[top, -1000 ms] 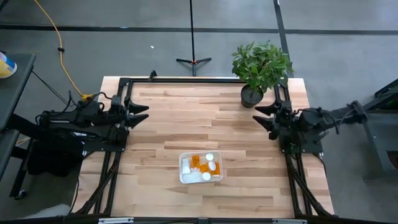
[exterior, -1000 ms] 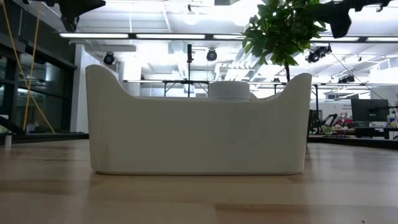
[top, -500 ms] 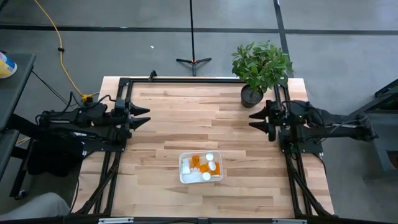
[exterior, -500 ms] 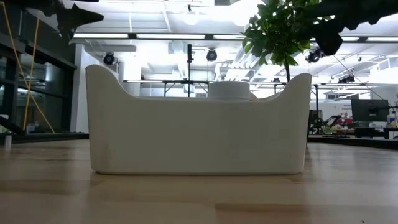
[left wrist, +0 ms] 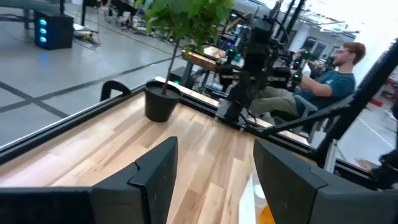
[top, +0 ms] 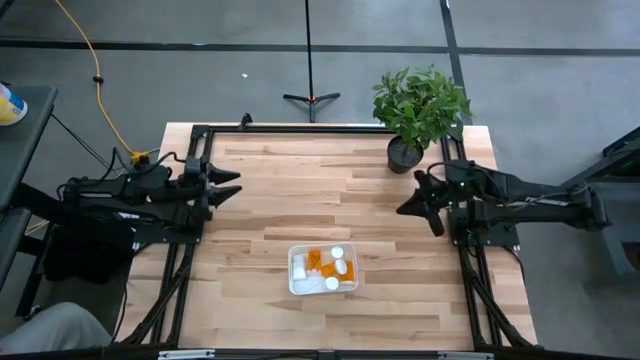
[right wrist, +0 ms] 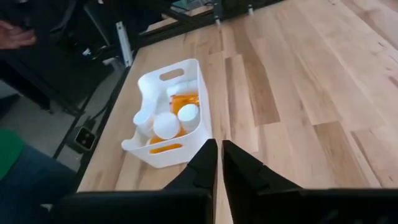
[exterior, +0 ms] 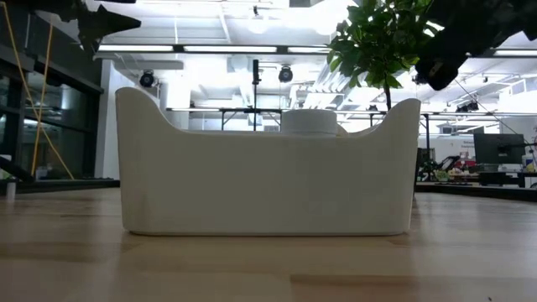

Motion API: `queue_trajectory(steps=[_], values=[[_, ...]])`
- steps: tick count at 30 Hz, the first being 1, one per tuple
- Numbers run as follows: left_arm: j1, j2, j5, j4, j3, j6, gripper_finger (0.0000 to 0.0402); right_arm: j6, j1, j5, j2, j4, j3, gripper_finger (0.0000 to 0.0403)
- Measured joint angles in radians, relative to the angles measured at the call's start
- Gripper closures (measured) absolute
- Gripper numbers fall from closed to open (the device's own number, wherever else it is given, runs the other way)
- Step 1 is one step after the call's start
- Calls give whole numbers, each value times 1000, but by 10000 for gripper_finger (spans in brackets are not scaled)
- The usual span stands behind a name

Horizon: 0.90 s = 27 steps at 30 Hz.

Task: Pick and place pill bottles into a basket
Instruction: Return to Home Position

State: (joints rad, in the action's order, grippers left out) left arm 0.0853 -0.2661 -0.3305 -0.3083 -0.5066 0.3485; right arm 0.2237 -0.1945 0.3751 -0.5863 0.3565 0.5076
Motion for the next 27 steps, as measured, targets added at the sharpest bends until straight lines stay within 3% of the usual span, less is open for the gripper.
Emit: queue_trajectory(steps=[10, 18, 27], values=[[0, 85, 17, 230, 190, 23, 158, 8, -37, 24, 206, 103, -3, 401], [0, 146, 31, 251, 219, 23, 158, 180, -37, 29, 410, -96, -246, 402], [0, 152, 18, 205, 220, 29, 158, 231, -37, 33, 458, -218, -377, 403]])
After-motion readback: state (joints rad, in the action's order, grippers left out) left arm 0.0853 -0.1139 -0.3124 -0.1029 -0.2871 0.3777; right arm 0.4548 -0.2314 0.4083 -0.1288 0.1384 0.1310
